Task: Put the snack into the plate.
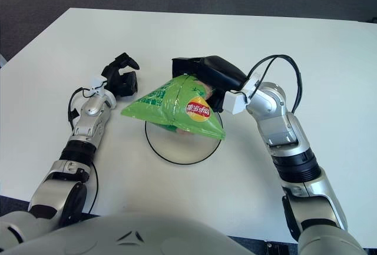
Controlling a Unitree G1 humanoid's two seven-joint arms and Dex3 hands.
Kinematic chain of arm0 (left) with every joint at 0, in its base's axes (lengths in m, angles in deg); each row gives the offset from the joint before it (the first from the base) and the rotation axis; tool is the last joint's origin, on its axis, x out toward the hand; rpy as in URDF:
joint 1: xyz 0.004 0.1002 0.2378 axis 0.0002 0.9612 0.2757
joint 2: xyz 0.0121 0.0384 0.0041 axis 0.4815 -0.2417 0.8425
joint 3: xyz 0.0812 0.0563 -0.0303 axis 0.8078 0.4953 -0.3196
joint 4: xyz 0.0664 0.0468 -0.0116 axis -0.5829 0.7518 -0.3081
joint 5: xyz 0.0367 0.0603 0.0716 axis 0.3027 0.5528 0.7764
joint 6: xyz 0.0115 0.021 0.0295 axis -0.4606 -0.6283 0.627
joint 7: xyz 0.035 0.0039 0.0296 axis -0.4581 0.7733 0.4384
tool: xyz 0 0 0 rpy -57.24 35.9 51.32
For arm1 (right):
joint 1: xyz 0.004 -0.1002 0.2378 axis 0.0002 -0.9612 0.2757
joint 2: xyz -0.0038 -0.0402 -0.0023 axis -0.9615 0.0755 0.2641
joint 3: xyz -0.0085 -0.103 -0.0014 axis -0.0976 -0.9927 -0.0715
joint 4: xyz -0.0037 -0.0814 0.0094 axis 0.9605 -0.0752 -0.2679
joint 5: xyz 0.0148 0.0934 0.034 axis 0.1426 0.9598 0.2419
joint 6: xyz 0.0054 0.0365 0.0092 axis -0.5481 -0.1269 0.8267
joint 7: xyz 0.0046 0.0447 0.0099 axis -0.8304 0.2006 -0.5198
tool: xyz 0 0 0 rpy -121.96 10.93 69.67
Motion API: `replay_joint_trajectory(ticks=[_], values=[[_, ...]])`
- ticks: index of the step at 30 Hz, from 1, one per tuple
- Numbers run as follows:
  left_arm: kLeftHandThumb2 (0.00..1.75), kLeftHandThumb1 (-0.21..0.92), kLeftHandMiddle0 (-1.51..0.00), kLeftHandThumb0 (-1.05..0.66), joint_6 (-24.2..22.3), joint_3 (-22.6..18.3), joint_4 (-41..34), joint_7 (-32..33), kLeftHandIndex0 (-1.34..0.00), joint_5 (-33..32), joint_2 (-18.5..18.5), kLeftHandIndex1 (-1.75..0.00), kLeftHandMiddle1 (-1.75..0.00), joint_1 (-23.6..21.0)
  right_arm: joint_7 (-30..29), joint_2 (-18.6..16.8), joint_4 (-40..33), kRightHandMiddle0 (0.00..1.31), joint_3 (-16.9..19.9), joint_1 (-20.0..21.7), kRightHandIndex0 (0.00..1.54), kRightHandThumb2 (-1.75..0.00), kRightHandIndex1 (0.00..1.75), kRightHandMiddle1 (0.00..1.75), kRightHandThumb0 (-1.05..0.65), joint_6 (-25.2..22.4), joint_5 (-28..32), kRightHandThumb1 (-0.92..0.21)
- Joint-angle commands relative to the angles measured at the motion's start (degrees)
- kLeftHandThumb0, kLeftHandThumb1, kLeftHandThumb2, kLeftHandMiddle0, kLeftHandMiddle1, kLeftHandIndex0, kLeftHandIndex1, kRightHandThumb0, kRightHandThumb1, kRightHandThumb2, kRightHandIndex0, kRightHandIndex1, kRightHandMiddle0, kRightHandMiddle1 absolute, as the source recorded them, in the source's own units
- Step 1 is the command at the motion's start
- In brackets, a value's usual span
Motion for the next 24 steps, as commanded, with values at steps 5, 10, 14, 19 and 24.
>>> replay_joint_trajectory(ticks=[5, 10, 14, 19, 24], values=[[1.17, 0.44, -1.15, -0.44, 0.1, 0.32, 1.85, 0.5, -0.52, 0.57, -1.32, -1.75, -1.75, 4.15, 3.86, 2.09, -3.21, 0.55, -0.1, 1.07, 0.63, -1.42, 1.75, 1.67, -0.01, -4.66, 0.05, -0.21], [1.17, 0.44, -1.16, -0.44, -0.01, 0.31, 1.57, 1.3, -0.52, 0.97, -1.48, -1.75, -1.75, 4.23, 7.09, 3.96, -1.72, 0.39, -1.05, 2.34, 0.48, -1.15, 1.71, 1.69, -0.01, -2.24, 0.66, -0.43], [1.16, 0.44, -1.15, -0.44, -0.39, 0.16, 1.32, 1.73, -0.52, 1.25, -1.66, -1.75, -1.75, 4.28, 8.87, 4.67, -0.81, 0.35, -1.13, 2.59, 0.28, -0.8, 1.61, 1.65, -0.18, -1.11, 1.66, -0.67], [1.14, 0.46, -1.13, -0.44, -1.66, 0.23, 0.75, 1.65, -0.5, 1.24, -1.52, -1.75, -1.75, 4.35, 10.33, 5.1, 2.08, 0.1, -0.85, 3.24, 0.13, -0.94, 1.4, 1.49, -0.45, 4.22, 4.01, -0.41], [1.13, 0.47, -1.13, -0.43, -1.75, 0.25, 0.57, 1.19, -0.49, 1.01, -1.44, -1.75, -1.75, 4.41, 11.83, 5.25, 3.98, 0.01, -0.57, 3.58, 0.04, -0.97, 1.17, 1.26, -0.58, 6.28, 6.3, -0.34]])
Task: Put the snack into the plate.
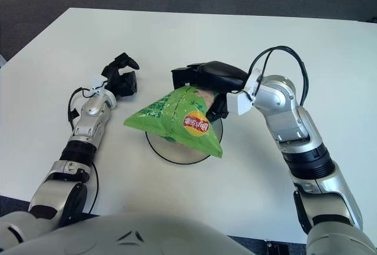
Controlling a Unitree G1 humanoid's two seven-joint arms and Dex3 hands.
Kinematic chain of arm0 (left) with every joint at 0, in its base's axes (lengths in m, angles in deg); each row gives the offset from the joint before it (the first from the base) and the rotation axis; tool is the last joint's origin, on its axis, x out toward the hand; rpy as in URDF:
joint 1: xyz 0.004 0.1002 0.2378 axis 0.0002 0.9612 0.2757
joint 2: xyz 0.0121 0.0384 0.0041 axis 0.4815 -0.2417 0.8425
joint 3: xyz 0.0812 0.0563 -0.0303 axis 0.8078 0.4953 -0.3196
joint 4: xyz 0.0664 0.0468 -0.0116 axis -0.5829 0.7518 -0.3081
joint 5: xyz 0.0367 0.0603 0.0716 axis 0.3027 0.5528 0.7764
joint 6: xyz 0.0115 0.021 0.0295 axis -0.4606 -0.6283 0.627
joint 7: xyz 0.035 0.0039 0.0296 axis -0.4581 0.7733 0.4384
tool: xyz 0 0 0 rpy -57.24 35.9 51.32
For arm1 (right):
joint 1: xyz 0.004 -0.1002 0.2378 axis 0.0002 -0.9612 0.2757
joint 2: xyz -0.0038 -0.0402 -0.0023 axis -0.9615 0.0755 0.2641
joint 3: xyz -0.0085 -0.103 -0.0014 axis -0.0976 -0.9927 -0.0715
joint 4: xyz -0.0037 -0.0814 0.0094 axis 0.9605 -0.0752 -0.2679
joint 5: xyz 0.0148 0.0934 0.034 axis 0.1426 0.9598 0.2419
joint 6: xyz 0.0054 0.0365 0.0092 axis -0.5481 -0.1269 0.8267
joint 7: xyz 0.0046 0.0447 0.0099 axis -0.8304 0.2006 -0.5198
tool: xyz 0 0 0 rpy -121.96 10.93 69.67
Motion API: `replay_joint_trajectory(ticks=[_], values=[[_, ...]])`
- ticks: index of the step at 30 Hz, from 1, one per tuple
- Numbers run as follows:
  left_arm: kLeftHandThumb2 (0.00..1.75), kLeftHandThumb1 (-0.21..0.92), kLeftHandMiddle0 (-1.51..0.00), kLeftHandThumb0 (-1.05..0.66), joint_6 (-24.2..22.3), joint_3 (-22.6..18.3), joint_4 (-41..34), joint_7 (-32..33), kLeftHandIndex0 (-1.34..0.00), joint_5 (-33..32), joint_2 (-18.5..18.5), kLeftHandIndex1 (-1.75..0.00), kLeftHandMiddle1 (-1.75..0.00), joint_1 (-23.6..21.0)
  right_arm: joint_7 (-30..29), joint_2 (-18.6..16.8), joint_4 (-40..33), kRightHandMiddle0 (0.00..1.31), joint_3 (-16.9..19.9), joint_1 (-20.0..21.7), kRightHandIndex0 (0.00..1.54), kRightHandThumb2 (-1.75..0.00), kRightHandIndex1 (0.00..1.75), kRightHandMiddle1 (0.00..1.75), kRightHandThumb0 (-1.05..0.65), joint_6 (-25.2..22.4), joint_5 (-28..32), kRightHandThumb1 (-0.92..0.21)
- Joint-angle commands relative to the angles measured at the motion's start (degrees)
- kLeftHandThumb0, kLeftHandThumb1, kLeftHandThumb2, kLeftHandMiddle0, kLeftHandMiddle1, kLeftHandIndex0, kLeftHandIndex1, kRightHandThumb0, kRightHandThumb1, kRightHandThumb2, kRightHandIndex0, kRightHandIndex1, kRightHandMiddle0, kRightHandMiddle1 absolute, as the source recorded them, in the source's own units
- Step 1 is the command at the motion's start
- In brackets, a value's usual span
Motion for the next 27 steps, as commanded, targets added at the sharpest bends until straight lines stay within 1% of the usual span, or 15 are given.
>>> replay_joint_trajectory(ticks=[1, 4, 5, 8, 10, 12, 13, 14, 16, 17, 19, 22, 25, 27], values=[[1.13, 0.47, -1.13, -0.43, -0.36, 0.23, 1.47, -0.05, -0.49, -0.09, -1.27, -1.75, -1.75, 4.1, 1.64, 0.88, 1.38, 0.01, 0.21, 0.98, 0.03, -0.96, 1.13, 1.21, -0.6, 1.77, 2.34, -0.34], [1.12, 0.47, -1.13, -0.43, 0.1, 0.27, 1.59, -0.06, -0.49, 0.02, -1.23, -1.75, -1.75, 4.1, 3.28, 1.25, 2.39, 0.0, 0.2, 1.31, 0.01, -0.95, 1.05, 1.15, -0.61, 2.86, 4.16, -0.34], [1.12, 0.47, -1.13, -0.43, 0.26, 0.29, 1.62, -0.02, -0.49, 0.09, -1.22, -1.75, -1.75, 4.11, 3.82, 1.36, 2.71, 0.0, 0.19, 1.43, 0.01, -0.95, 0.96, 1.12, -0.62, 3.22, 4.73, -0.34], [1.12, 0.48, -1.14, -0.43, 0.53, 0.44, 1.51, 0.25, -0.49, 0.45, -1.19, -1.75, -1.75, 4.21, 5.03, 1.6, 3.73, 0.0, 0.17, 1.83, 0.0, -0.92, 0.8, 1.05, -0.64, 4.82, 5.84, -0.36], [1.12, 0.48, -1.15, -0.43, 0.29, 0.89, 0.45, 0.75, -0.49, 1.22, -1.05, -1.75, -1.75, 4.58, 6.21, 2.12, 5.63, 0.0, 0.0, 2.5, 0.0, -0.9, 0.69, 1.0, -0.67, 8.63, 6.51, -0.37], [1.12, 0.48, -1.15, -0.43, 0.1, 1.22, -0.4, 1.12, -0.49, 1.85, -0.94, -1.75, -1.75, 4.87, 7.13, 2.5, 7.29, 0.0, -0.19, 3.15, 0.0, -0.85, 0.53, 0.86, -0.69, 12.08, 6.8, -0.43], [1.12, 0.48, -1.15, -0.43, 0.03, 1.3, -0.63, 1.22, -0.49, 2.02, -0.93, -1.75, -1.75, 4.95, 7.41, 2.56, 7.87, 0.0, -0.23, 3.37, 0.0, -0.84, 0.49, 0.83, -0.7, 13.21, 6.85, -0.44], [1.12, 0.48, -1.16, -0.43, -0.05, 1.41, -0.95, 1.43, -0.49, 2.33, -0.9, -1.75, -1.75, 5.06, 7.83, 2.78, 8.99, 0.0, -0.27, 3.85, 0.0, -0.81, 0.44, 0.77, -0.71, 15.59, 6.9, -0.46], [1.11, 0.48, -1.16, -0.43, -0.28, 1.57, -1.49, 1.73, -0.48, 2.78, -0.86, -1.75, -1.75, 5.24, 8.65, 3.26, 10.86, 0.0, -0.34, 4.75, 0.0, -0.75, 0.28, 0.6, -0.74, 19.39, 7.03, -0.53], [1.11, 0.48, -1.16, -0.43, -0.41, 1.62, -1.7, 1.82, -0.48, 2.94, -0.86, -1.75, -1.75, 5.32, 9.01, 3.48, 11.61, 0.0, -0.37, 5.13, 0.0, -0.74, 0.24, 0.55, -0.75, 20.81, 7.11, -0.54], [1.11, 0.48, -1.17, -0.43, -0.7, 1.68, -2.17, 2.0, -0.48, 3.17, -0.89, -1.75, -1.75, 5.47, 9.99, 4.2, 12.82, 0.0, -0.4, 5.9, 0.0, -0.7, 0.11, 0.4, -0.77, 23.02, 7.51, -0.59], [1.11, 0.48, -1.17, -0.43, -1.23, 1.75, -2.6, 2.15, -0.48, 3.25, -0.85, -1.75, -1.75, 5.6, 11.1, 5.01, 14.52, 0.0, -0.88, 7.01, 0.0, -0.67, 0.04, 0.27, -0.8, 26.49, 7.5, -0.62], [1.13, 0.47, -1.17, -0.43, -1.63, 1.73, -2.72, 2.08, -0.49, 3.17, -0.82, -1.75, -1.75, 5.61, 11.69, 5.74, 15.75, 0.0, -1.01, 7.6, 0.0, -0.6, 0.01, 0.13, -0.84, 28.64, 7.83, -0.66], [1.13, 0.47, -1.18, -0.43, -1.81, 1.65, -2.62, 1.89, -0.49, 2.96, -0.82, -1.75, -1.75, 5.54, 12.55, 7.17, 16.57, 0.0, -0.51, 7.97, 0.0, -0.58, 0.01, 0.07, -0.85, 29.74, 8.85, -0.67]])
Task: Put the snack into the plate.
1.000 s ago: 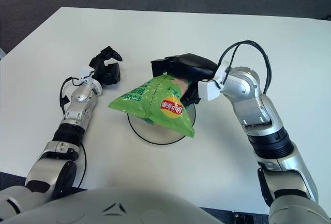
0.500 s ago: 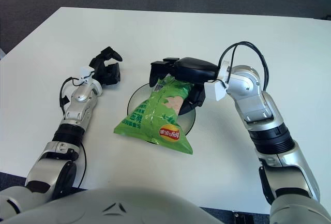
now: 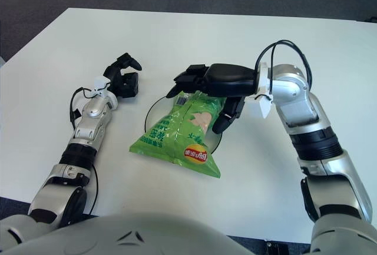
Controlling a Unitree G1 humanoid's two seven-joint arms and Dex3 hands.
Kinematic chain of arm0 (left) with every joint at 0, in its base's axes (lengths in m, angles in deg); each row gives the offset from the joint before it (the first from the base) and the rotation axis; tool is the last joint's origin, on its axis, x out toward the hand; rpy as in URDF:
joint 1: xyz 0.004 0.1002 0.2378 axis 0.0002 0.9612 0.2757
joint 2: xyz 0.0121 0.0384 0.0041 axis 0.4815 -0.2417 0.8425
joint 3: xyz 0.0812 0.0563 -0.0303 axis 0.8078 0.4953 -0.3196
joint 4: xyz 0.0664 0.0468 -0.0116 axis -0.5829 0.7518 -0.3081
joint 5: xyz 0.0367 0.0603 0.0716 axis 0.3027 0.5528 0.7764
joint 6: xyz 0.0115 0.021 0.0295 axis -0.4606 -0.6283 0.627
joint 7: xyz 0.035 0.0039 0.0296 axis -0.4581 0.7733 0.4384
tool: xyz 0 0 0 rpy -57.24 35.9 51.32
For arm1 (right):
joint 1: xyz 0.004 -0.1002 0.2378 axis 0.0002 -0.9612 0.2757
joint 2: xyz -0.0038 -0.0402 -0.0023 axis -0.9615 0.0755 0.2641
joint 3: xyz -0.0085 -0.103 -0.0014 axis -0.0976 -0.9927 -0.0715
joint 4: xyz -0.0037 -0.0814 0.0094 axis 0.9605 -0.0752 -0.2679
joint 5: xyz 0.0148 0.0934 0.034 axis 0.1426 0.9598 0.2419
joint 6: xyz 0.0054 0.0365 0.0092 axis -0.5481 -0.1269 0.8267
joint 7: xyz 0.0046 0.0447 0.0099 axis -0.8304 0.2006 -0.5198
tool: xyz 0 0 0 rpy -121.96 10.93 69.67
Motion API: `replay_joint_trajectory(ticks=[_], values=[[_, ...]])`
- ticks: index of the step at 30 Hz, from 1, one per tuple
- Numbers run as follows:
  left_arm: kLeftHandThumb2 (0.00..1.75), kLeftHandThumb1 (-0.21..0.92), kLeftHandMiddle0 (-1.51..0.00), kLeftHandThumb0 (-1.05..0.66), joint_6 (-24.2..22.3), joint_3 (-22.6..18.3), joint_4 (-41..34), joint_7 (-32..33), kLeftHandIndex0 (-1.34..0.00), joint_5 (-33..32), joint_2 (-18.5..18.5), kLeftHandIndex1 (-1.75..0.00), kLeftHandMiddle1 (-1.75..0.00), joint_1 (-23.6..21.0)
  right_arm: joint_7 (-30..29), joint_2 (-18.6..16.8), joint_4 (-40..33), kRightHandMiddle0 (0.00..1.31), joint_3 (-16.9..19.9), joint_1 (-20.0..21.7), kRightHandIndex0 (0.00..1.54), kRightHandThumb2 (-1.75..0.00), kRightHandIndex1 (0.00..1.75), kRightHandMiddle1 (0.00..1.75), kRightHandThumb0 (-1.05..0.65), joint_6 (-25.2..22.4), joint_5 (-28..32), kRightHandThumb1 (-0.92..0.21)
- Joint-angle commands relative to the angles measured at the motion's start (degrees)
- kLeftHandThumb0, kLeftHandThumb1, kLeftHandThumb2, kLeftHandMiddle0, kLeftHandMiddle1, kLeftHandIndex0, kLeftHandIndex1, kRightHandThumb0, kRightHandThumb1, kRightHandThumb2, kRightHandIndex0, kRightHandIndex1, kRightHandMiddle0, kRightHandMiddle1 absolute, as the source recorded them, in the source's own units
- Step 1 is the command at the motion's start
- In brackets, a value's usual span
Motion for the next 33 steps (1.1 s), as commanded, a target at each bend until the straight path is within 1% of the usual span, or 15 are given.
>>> replay_joint_trajectory(ticks=[1, 2, 4, 6, 10, 13, 15, 18, 19, 23, 25, 30, 31, 32, 33], values=[[1.13, 0.47, -1.18, -0.43, -0.92, 0.12, 1.59, 0.31, -0.5, 0.04, -0.78, -1.75, -1.75, 3.99, 1.94, 3.15, 1.38, 0.0, 0.66, 1.53, 0.0, -0.57, 0.0, 0.05, -0.85, 2.12, 2.36, -0.67], [1.13, 0.46, -1.18, -0.43, -0.97, 0.09, 1.63, 0.19, -0.5, -0.07, -0.77, -1.75, -1.75, 3.96, 2.44, 3.93, 1.51, 0.0, 0.91, 1.74, 0.0, -0.57, 0.0, 0.04, -0.85, 2.2, 2.83, -0.67], [1.13, 0.46, -1.17, -0.43, -0.96, -0.08, 1.82, -0.1, -0.5, -0.46, -0.84, -1.75, -1.75, 3.88, 5.06, 6.95, -0.27, 0.0, 1.56, 3.37, 0.0, -0.55, 0.0, 0.02, -0.85, -1.32, 4.62, -0.65], [1.13, 0.46, -1.17, -0.43, -0.89, -0.26, 2.21, -0.2, -0.5, -0.74, -0.93, -1.75, -1.75, 3.64, 6.86, 8.75, -1.07, 0.01, 1.77, 4.87, 0.0, -0.54, 0.0, 0.01, -0.84, -3.59, 5.49, -0.63], [1.14, 0.46, -1.18, -0.44, -1.3, -0.56, 2.31, -0.32, -0.5, -1.28, -1.18, -1.75, -1.75, 3.52, 7.77, 10.04, -1.67, 0.0, 1.87, 5.83, 0.0, -0.53, 0.0, 0.0, -0.88, -5.25, 4.34, -0.62], [1.14, 0.45, -1.17, -0.44, -1.51, -0.86, 2.61, -0.64, -0.5, -1.85, -1.31, -1.75, -1.75, 3.37, 8.93, 11.69, -1.78, 0.0, 2.71, 6.11, 0.0, -0.53, 0.0, 0.0, -0.91, -9.76, 5.75, -0.63], [1.15, 0.45, -1.17, -0.44, -1.46, -0.93, 2.75, -0.77, -0.5, -2.01, -1.31, -1.75, -1.75, 3.32, 9.69, 12.49, -1.58, 0.0, 3.22, 6.71, 0.0, -0.53, 0.0, 0.0, -0.92, -11.67, 6.58, -0.63], [1.15, 0.45, -1.17, -0.44, -0.63, -1.16, 3.41, -1.22, -0.5, -2.43, -1.22, -1.75, -1.75, 3.2, 10.85, 13.11, -1.08, 0.03, 4.41, 8.16, 0.0, -0.53, 0.0, 0.02, -0.93, -18.5, 9.5, -0.63], [1.15, 0.45, -1.16, -0.44, -0.47, -1.19, 3.55, -1.31, -0.5, -2.54, -1.2, -1.75, -1.75, 3.17, 11.03, 13.13, -1.26, 0.02, 4.63, 8.18, 0.0, -0.55, 0.0, 0.1, -0.92, -19.96, 10.08, -0.61], [1.16, 0.44, -1.15, -0.44, -0.03, -1.39, 4.57, -1.99, -0.51, -3.05, -1.0, -1.75, -1.75, 2.72, 11.15, 12.91, -2.21, 0.0, 6.32, 7.21, 0.0, -0.61, 0.0, 0.3, -0.87, -25.5, 12.87, -0.55], [1.16, 0.44, -1.15, -0.44, -0.1, -1.46, 4.95, -2.26, -0.51, -3.23, -0.88, -1.75, -1.75, 2.53, 11.08, 13.12, -2.18, 0.0, 7.69, 6.56, 0.0, -0.64, 0.0, 0.35, -0.85, -27.28, 14.15, -0.52], [1.16, 0.44, -1.14, -0.44, 0.07, -1.66, 5.61, -2.54, -0.51, -3.36, -0.82, -1.75, -1.75, 2.24, 12.39, 13.37, -1.03, 0.0, 9.04, 7.01, 0.02, -0.68, 0.01, 0.39, -0.82, -28.45, 15.16, -0.49], [1.16, 0.44, -1.14, -0.44, 0.18, -1.72, 5.76, -2.57, -0.51, -3.35, -0.85, -1.75, -1.75, 2.2, 12.94, 13.4, -0.72, 0.0, 9.11, 7.39, 0.02, -0.68, 0.01, 0.4, -0.82, -28.97, 15.44, -0.49], [1.16, 0.44, -1.14, -0.44, 0.27, -1.77, 5.92, -2.61, -0.51, -3.32, -0.86, -1.75, -1.75, 2.15, 14.34, 13.72, 0.2, 0.0, 8.78, 8.73, 0.02, -0.69, 0.01, 0.38, -0.82, -30.87, 16.03, -0.48], [1.16, 0.44, -1.14, -0.44, 0.34, -1.81, 6.05, -2.65, -0.52, -3.3, -0.88, -1.75, -1.75, 2.11, 15.39, 13.94, 0.87, 0.0, 8.55, 9.72, 0.01, -0.69, 0.01, 0.32, -0.83, -32.27, 16.44, -0.48]])
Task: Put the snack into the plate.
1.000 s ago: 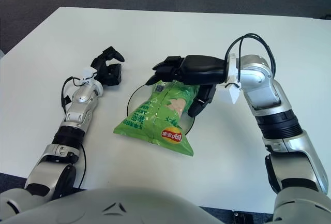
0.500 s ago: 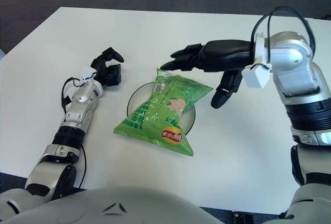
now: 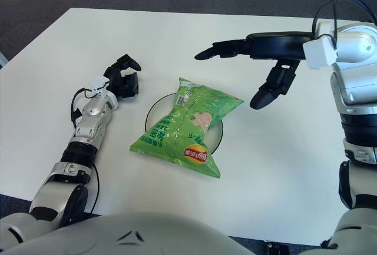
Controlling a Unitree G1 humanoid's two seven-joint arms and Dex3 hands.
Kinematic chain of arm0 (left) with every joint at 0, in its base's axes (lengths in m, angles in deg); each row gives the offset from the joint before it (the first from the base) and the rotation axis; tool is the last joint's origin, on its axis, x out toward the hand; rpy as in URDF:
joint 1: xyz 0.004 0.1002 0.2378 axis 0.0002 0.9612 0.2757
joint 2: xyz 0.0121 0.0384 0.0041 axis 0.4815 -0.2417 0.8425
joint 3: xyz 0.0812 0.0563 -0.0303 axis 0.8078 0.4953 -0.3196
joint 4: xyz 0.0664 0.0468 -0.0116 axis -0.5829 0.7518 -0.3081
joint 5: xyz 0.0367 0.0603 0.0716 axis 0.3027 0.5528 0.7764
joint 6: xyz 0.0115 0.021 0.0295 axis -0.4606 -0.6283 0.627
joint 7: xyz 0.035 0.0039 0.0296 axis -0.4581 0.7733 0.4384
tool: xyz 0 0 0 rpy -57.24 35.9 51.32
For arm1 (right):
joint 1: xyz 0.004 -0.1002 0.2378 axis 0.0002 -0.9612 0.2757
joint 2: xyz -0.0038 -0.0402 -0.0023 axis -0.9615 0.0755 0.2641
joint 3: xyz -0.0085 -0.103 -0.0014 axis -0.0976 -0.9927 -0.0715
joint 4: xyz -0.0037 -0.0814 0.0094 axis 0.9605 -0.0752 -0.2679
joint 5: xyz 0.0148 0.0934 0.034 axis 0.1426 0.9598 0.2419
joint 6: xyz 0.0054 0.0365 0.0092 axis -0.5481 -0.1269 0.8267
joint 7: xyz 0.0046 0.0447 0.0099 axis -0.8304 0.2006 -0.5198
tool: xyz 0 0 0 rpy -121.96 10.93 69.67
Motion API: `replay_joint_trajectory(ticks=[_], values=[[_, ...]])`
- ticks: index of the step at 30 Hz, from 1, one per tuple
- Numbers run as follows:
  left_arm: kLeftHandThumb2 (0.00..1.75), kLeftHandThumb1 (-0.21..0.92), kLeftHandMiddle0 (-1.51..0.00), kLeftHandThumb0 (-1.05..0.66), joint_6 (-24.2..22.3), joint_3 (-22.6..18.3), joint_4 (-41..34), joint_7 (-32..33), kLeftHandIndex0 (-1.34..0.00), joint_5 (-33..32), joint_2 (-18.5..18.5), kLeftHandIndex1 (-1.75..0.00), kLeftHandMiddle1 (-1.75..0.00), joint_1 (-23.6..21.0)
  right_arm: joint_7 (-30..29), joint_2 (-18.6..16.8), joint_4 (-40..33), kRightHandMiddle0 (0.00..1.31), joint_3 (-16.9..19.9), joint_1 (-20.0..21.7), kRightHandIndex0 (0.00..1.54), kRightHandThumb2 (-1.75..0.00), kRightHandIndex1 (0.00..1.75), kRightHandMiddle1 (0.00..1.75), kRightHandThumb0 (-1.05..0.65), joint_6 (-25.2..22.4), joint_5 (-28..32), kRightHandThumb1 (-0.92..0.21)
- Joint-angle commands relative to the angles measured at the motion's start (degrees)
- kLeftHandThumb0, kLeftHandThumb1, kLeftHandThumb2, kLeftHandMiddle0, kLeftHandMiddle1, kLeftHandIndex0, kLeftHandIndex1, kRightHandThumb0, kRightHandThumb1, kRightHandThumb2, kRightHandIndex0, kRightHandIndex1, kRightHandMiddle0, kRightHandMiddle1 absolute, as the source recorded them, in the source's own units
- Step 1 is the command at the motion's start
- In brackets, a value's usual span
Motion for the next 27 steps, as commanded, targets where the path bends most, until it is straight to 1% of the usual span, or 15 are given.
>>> replay_joint_trajectory(ticks=[1, 3, 5, 9, 10, 11, 12, 13, 14, 15, 17, 18, 20, 23, 27], values=[[1.16, 0.44, -1.14, -0.44, 0.81, -0.32, 2.96, -0.52, -0.52, -0.41, -0.51, -1.75, -1.75, 3.51, 4.06, 1.51, 2.42, 0.0, -0.32, 3.92, 0.01, -0.7, 0.01, 0.3, -0.84, -4.87, 1.86, -0.48], [1.18, 0.43, -1.15, -0.44, 1.11, -0.38, 3.18, -0.58, -0.52, -0.39, -0.51, -1.75, -1.75, 3.46, 6.23, 2.06, 3.66, 0.0, -1.12, 5.8, 0.0, -0.69, 0.0, 0.19, -0.87, -7.68, 1.82, -0.5], [1.18, 0.42, -1.14, -0.44, 1.38, -0.41, 3.39, -0.65, -0.53, -0.38, -0.49, -1.75, -1.75, 3.42, 7.52, 2.35, 5.1, 0.0, -1.09, 6.63, 0.0, -0.68, 0.0, 0.13, -0.89, -8.94, 1.41, -0.51], [1.19, 0.42, -1.13, -0.44, 1.76, -0.44, 3.64, -0.75, -0.53, -0.39, -0.51, -1.75, -1.75, 3.39, 9.13, 2.51, 8.83, 0.0, -0.21, 7.15, 0.0, -0.66, 0.0, 0.07, -0.92, -8.01, 0.68, -0.53], [1.19, 0.42, -1.13, -0.44, 1.87, -0.45, 3.69, -0.82, -0.53, -0.44, -0.52, -1.75, -1.75, 3.4, 5.82, 1.85, 6.56, 0.0, 1.26, 5.44, 0.0, -0.66, 0.0, 0.07, -0.92, -12.14, 1.61, -0.53], [1.19, 0.42, -1.13, -0.44, 1.95, -0.46, 3.74, -0.87, -0.53, -0.46, -0.53, -1.75, -1.75, 3.4, 3.32, 1.31, 4.64, 0.0, 2.34, 4.16, 0.01, -0.72, 0.0, 0.14, -0.91, -15.34, 2.31, -0.62], [1.19, 0.42, -1.13, -0.44, 1.99, -0.51, 3.8, -0.94, -0.53, -0.51, -0.49, -1.75, -1.75, 3.37, 1.6, 0.88, 3.26, 0.0, 3.04, 3.34, 0.02, -0.75, 0.01, 0.19, -0.9, -17.64, 2.72, -0.68], [1.19, 0.42, -1.13, -0.44, 2.12, -0.56, 3.94, -1.03, -0.53, -0.58, -0.49, -1.75, -1.75, 3.32, 0.29, 0.82, 8.0, 0.0, 2.31, 3.58, 0.02, -0.77, 0.01, 0.21, -0.9, -15.83, -0.29, -0.7], [1.19, 0.42, -1.13, -0.44, 2.25, -0.61, 4.08, -1.13, -0.53, -0.65, -0.49, -1.75, -1.75, 3.27, -1.81, 0.71, 7.03, 0.0, 2.47, 2.07, 0.05, -0.78, 0.02, 0.31, -0.84, -16.34, -2.0, -0.58], [1.19, 0.42, -1.13, -0.44, 2.36, -0.65, 4.18, -1.2, -0.53, -0.7, -0.5, -1.75, -1.75, 3.24, -3.46, 0.65, 5.92, 0.0, 2.63, 0.87, 0.07, -0.8, 0.03, 0.39, -0.8, -16.91, -3.05, -0.49], [1.19, 0.42, -1.13, -0.44, 2.58, -0.72, 4.51, -1.03, -0.53, -0.61, -0.57, -1.75, -1.75, 3.15, -5.97, 0.52, 7.4, 0.0, 2.95, 0.14, 0.08, -0.81, 0.03, 0.45, -0.79, -14.09, -5.26, -0.43], [1.18, 0.42, -1.13, -0.44, 2.66, -0.74, 4.63, -0.91, -0.53, -0.55, -0.62, -1.75, -1.75, 3.12, -6.87, 0.37, 9.62, 0.0, 2.87, 0.17, 0.09, -0.81, 0.04, 0.48, -0.79, -11.61, -6.47, -0.41], [1.18, 0.42, -1.13, -0.44, 2.77, -0.79, 4.76, -0.82, -0.53, -0.48, -0.67, -1.75, -1.75, 3.08, -7.92, 0.13, 11.66, 0.0, 2.81, 0.07, 0.1, -0.79, 0.04, 0.49, -0.8, -9.18, -7.7, -0.41], [1.18, 0.43, -1.13, -0.44, 2.85, -0.81, 4.78, -0.72, -0.52, -0.35, -0.7, -1.75, -1.75, 3.1, -12.94, -1.31, 14.23, 0.0, 2.66, -2.61, 0.13, -0.78, 0.05, 0.52, -0.8, -5.8, -11.26, -0.41], [1.18, 0.43, -1.14, -0.44, 2.92, -0.8, 4.69, -0.49, -0.52, -0.13, -0.74, -1.75, -1.75, 3.11, -18.04, -2.43, 14.92, 0.0, 3.57, -4.17, 0.24, -0.77, 0.13, 0.6, -0.81, -4.91, -13.41, -0.43]])
